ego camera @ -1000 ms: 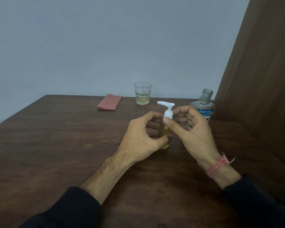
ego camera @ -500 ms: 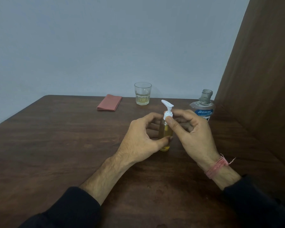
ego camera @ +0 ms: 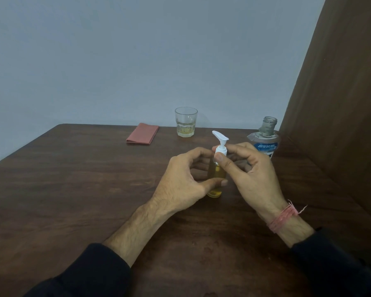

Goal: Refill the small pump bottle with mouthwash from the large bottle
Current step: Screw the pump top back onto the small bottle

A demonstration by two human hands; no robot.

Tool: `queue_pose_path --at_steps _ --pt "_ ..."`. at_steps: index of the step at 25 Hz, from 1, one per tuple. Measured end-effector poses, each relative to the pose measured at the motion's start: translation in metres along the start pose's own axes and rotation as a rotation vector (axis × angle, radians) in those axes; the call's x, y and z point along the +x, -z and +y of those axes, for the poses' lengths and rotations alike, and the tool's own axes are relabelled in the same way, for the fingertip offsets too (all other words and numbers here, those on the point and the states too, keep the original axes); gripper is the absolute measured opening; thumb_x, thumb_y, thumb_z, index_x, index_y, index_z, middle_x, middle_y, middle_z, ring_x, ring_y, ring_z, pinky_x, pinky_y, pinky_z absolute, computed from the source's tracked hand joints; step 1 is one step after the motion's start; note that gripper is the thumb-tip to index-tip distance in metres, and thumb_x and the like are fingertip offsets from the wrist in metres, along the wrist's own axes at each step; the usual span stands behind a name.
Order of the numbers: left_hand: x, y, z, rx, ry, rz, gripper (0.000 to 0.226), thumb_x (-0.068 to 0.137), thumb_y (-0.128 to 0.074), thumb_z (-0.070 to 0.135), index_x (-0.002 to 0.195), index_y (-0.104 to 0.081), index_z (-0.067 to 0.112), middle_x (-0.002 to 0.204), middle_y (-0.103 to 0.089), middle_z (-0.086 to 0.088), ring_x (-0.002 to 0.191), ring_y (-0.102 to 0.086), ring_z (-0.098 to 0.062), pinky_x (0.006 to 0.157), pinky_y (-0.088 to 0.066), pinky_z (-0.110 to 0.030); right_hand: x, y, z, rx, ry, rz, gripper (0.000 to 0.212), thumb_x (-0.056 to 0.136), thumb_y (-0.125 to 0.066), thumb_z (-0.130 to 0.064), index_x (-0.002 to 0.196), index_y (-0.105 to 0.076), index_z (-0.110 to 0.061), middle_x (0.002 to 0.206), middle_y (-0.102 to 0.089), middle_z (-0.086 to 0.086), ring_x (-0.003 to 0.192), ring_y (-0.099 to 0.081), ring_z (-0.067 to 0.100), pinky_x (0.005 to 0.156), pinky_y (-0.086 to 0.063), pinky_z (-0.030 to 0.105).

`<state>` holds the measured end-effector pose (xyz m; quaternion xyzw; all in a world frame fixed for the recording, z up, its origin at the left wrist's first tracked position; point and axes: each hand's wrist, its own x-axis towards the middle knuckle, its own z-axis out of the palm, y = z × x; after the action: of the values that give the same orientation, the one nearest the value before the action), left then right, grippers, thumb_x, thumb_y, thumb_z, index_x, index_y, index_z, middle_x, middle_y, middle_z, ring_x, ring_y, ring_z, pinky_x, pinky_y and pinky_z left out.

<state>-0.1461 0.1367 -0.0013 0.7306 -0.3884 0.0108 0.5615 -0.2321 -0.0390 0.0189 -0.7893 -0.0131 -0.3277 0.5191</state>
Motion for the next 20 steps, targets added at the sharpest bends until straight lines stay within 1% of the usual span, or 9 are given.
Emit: queue_pose_path --at_steps 2,5,7,10,13,15,17,19,20 --pt "-0.001 -0.001 0.002 0.005 0.010 0.015 0.059 0.082 -0.105 0.035 0.134 -0.077 0.029 0.118 -0.085 0.015 0.115 -0.082 -0.007 0.103 -0.068 -0.042 0.000 0.001 -0.001 -0.014 -0.001 0.026 0.026 0.093 -0.082 -0.033 0.118 -0.085 -0.027 0.104 -0.068 -0.004 0.098 -0.074 0.017 0.084 -0.066 0.039" --pt "-0.002 -0.004 0.005 0.017 0.009 0.045 0.058 0.080 -0.106 0.034 0.131 -0.078 0.029 0.117 -0.085 0.016 0.112 -0.082 -0.003 0.098 -0.070 -0.036 -0.002 0.000 -0.004 -0.022 0.018 0.068 0.026 0.090 -0.085 -0.031 0.115 -0.086 -0.026 0.097 -0.067 -0.009 0.090 -0.073 0.012 0.071 -0.063 0.026" --pt "-0.002 -0.006 0.006 0.019 0.011 0.069 0.058 0.079 -0.106 0.032 0.130 -0.078 0.029 0.116 -0.084 0.016 0.109 -0.081 0.000 0.094 -0.071 -0.033 -0.003 0.000 -0.006 -0.028 0.045 0.089 0.025 0.089 -0.087 -0.028 0.114 -0.086 -0.025 0.095 -0.066 -0.007 0.083 -0.072 0.009 0.062 -0.059 0.018" --pt "-0.001 -0.005 0.007 0.055 0.023 0.094 0.058 0.077 -0.107 0.034 0.127 -0.078 0.030 0.115 -0.084 0.017 0.108 -0.081 0.001 0.095 -0.071 -0.035 -0.005 -0.002 -0.008 -0.020 0.045 0.084 0.026 0.091 -0.085 -0.026 0.116 -0.084 -0.024 0.099 -0.066 -0.003 0.083 -0.070 0.005 0.059 -0.058 0.014" --pt "-0.001 -0.004 0.008 0.062 0.037 0.112 0.057 0.075 -0.108 0.036 0.124 -0.079 0.032 0.112 -0.084 0.018 0.106 -0.081 0.001 0.094 -0.071 -0.037 -0.006 -0.004 -0.010 -0.013 0.032 0.066 0.028 0.091 -0.082 -0.030 0.119 -0.083 -0.022 0.101 -0.065 -0.002 0.086 -0.069 0.003 0.060 -0.058 0.014" --pt "-0.001 -0.005 0.009 0.058 0.042 0.118 0.056 0.074 -0.108 0.037 0.121 -0.079 0.033 0.111 -0.084 0.018 0.105 -0.081 0.000 0.092 -0.071 -0.036 -0.005 -0.003 -0.011 -0.031 0.035 0.085 0.028 0.091 -0.083 -0.027 0.118 -0.084 -0.020 0.100 -0.066 -0.001 0.084 -0.069 0.003 0.059 -0.058 0.014" --pt "-0.002 -0.008 0.009 0.051 0.040 0.131 0.053 0.074 -0.108 0.035 0.119 -0.079 0.034 0.110 -0.084 0.019 0.104 -0.082 0.000 0.091 -0.071 -0.036 -0.005 -0.003 -0.010 -0.058 0.025 0.112 0.031 0.089 -0.084 -0.030 0.118 -0.084 -0.019 0.099 -0.066 -0.001 0.084 -0.069 0.006 0.057 -0.058 0.015" --pt "-0.002 -0.012 0.009 0.051 0.031 0.156 0.050 0.076 -0.107 0.033 0.117 -0.078 0.036 0.109 -0.084 0.021 0.103 -0.082 0.002 0.090 -0.072 -0.034 -0.004 -0.004 -0.009 -0.082 0.000 0.131 0.036 0.088 -0.083 -0.036 0.119 -0.084 -0.020 0.101 -0.066 -0.003 0.087 -0.069 0.012 0.056 -0.062 0.023" --pt "-0.002 -0.014 0.009 0.051 0.029 0.171 0.049 0.077 -0.107 0.031 0.117 -0.078 0.034 0.109 -0.084 0.020 0.103 -0.082 0.002 0.089 -0.072 -0.034 -0.004 -0.005 -0.008 -0.097 -0.015 0.138 0.037 0.088 -0.083 -0.037 0.120 -0.083 -0.020 0.101 -0.066 -0.005 0.088 -0.069 0.014 0.058 -0.065 0.029"
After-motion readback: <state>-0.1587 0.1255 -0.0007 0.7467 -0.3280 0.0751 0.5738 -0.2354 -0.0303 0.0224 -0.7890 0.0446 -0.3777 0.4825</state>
